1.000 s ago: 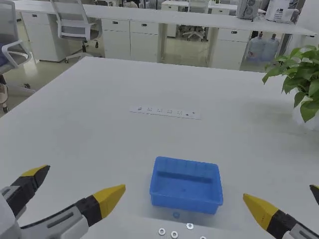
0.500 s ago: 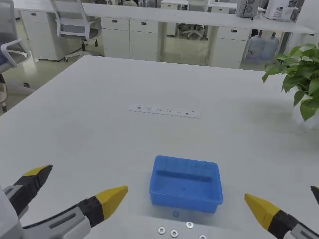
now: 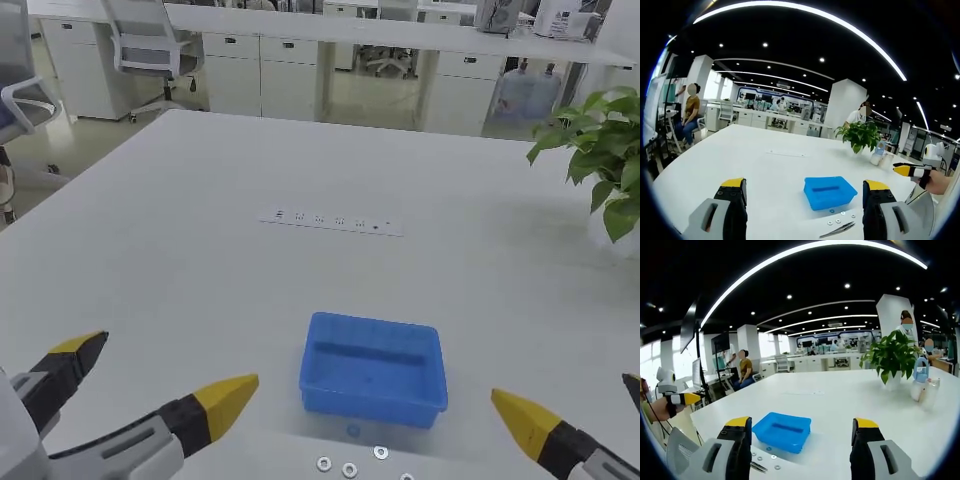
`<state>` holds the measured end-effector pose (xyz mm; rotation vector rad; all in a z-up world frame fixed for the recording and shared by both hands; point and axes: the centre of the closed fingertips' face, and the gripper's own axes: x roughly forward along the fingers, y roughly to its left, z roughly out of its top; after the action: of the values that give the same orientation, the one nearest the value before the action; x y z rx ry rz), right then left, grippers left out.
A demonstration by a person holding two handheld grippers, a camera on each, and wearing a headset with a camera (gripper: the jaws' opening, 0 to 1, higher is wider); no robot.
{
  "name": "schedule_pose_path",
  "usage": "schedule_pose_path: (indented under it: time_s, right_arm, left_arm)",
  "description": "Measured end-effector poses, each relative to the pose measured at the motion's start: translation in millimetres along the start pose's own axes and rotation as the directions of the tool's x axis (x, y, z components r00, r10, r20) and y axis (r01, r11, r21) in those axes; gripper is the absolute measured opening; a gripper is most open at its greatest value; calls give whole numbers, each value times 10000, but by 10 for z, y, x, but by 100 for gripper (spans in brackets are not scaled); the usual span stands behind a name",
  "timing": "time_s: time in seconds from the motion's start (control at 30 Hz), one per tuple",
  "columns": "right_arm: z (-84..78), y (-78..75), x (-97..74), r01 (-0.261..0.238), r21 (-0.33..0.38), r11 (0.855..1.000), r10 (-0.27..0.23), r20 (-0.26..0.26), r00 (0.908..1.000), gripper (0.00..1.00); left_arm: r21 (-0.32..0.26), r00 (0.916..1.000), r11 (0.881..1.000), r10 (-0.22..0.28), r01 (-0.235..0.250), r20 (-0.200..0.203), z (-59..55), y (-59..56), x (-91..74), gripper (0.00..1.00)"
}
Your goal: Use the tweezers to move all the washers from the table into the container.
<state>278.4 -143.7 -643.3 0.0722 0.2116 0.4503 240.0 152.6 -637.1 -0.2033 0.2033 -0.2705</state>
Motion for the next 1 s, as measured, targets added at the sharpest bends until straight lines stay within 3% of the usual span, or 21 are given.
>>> schedule_pose_path:
  time_s: [0.27, 0.4, 0.5, 0.6, 0.63, 0.73, 0.77, 0.8, 0.83, 0.87, 0.9, 0.93, 0.97, 1.0]
  right_arm:
    - [-43, -5, -9, 43, 65, 10000, -42, -111, 9999, 81]
    - [-86, -2, 2, 31, 50, 10000, -30, -264, 9996, 80]
    - [-109, 0, 14, 3, -28, 10000, -4, -363, 9993, 81]
    - [-126, 15, 34, -42, -209, 9998, 32, -453, 9990, 80]
    - [-141, 29, 47, -117, -354, 9993, 99, -516, 9986, 80]
    - [-239, 68, 79, -457, -919, 9947, 365, -987, 9944, 79]
    - [-356, 128, 86, -797, -931, 9925, 640, -1608, 9849, 77]
    - [-435, 158, 95, -1145, -1179, 9864, 887, -2051, 9747, 75]
    - [-512, 181, 104, -1381, -1346, 9812, 1023, -2435, 9645, 72]
    - [-558, 201, 125, -1446, -1490, 9782, 1028, -2577, 9607, 71]
    - [-582, 237, 142, -1642, -1518, 9747, 1207, -2611, 9577, 69]
    - [-654, 324, 147, -2167, -1318, 9673, 1713, -2906, 9414, 66]
    - [-692, 356, 155, -2396, -1316, 9619, 1903, -3068, 9326, 62]
    - [-753, 411, 166, -2844, -1417, 9482, 2247, -3335, 9156, 57]
  left_arm:
    - [-17, 9998, 10000, -78, 78, -160, -45, -9, 16, 99]
    - [-3, 9990, 9996, -269, 269, -356, -103, -28, 43, 91]
    - [-18, 9982, 9994, -356, 356, -480, -152, -43, 84, 91]
    - [200, 9952, 9978, -620, 636, -752, -216, -106, 125, 89]
    - [427, 9909, 9952, -836, 885, -1053, -272, -148, 141, 87]
    - [972, 9719, 9854, -1180, 1400, -2036, -483, -208, 185, 83]
    - [992, 9576, 9824, -1285, 1586, -2580, -608, -230, 202, 83]
    - [1006, 9473, 9788, -1430, 1782, -2868, -682, -256, 213, 82]
    - [948, 9247, 9726, -1686, 2124, -3413, -807, -300, 217, 81]
    - [951, 9120, 9680, -1829, 2324, -3672, -873, -328, 222, 79]
    - [1008, 8905, 9582, -2063, 2679, -4056, -967, -374, 224, 77]
    - [1028, 8738, 9494, -2265, 2967, -4303, -1028, -415, 228, 75]
    - [1041, 8603, 9430, -2385, 3160, -4506, -1083, -426, 236, 74]
    - [1145, 8505, 9333, -2537, 3404, -4607, -1129, -446, 265, 73]
